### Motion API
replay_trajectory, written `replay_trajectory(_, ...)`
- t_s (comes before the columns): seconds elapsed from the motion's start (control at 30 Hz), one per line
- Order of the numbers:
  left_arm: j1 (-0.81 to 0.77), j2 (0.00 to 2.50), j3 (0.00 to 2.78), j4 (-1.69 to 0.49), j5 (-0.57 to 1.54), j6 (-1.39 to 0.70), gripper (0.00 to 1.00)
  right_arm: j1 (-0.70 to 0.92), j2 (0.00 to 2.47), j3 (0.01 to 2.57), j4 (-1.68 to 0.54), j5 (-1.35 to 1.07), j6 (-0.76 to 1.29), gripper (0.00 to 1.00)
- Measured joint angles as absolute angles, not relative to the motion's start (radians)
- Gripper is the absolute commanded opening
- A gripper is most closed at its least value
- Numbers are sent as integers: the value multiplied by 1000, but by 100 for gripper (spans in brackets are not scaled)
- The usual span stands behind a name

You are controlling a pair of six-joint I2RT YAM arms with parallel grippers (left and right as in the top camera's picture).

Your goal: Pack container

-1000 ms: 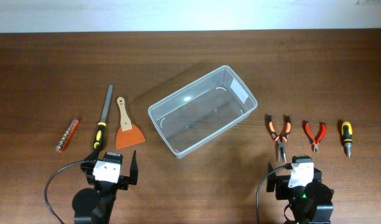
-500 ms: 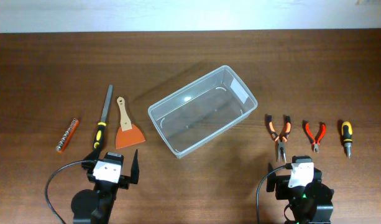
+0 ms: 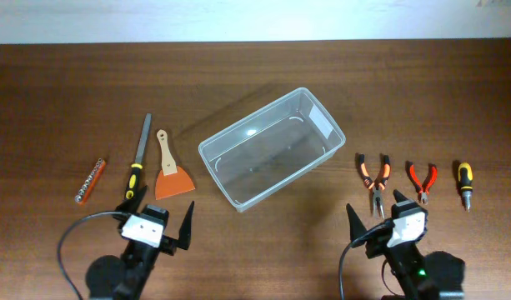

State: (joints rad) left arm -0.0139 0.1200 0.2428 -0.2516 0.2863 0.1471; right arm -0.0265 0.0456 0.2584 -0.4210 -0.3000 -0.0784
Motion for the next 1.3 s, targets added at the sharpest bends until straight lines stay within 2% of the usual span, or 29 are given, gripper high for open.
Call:
replay_trajectory(0.1,-14,258,430,-358,273,142,99,-27,140,421,-488,-309,-87,99)
replay_trajectory(0.2,-14,497,663,-478,273,153,99,-27,305,636,-607,-315,-94,99)
replay_trajectory(0.47,-14,1172,1286,-905,344,208,99,-27,940,1299,-1043,-318,-213,99)
replay_trajectory(0.67,-14,1411,1531,-1050,406,170,99,-28,1280,1636,-1265,-371,-189,99)
replay_trajectory(0.7,-14,1434,1543,-1054,440,154,90,-28,1321,1662,-1272,-387,-177,99)
replay_trajectory(0.73,-14,1452,1549,-1058,479,134,64,-28,1355,1676,-1271,-403,-162,99)
replay_trajectory(0.8,-17,1477,1551,-1066,539,117,34,-28,1420,1686,-1264,-439,-130,99)
replay_trajectory(0.87,-33,1500,1551,-1087,575,107,12,-28,1478,1687,-1262,-460,-100,99)
replay_trajectory(0.9,-48,1510,1551,-1101,576,104,4,-28,1510,1687,-1262,-469,-82,99)
replay_trajectory(0.93,-67,1518,1551,-1116,571,102,2,-28,1544,1687,-1261,-477,-71,92)
replay_trajectory(1.0,-124,1531,1551,-1147,532,96,2,-28,1608,1687,-1259,-490,-55,69)
replay_trajectory(1.07,-193,1536,1551,-1174,480,96,2,-27,1661,1687,-1260,-501,-43,52)
replay_trajectory(1.17,-334,1536,1551,-1204,381,101,2,-22,1728,1687,-1258,-514,-27,39)
replay_trajectory(1.3,-525,1536,1549,-1218,227,111,2,8,1805,1687,-1245,-521,4,15)
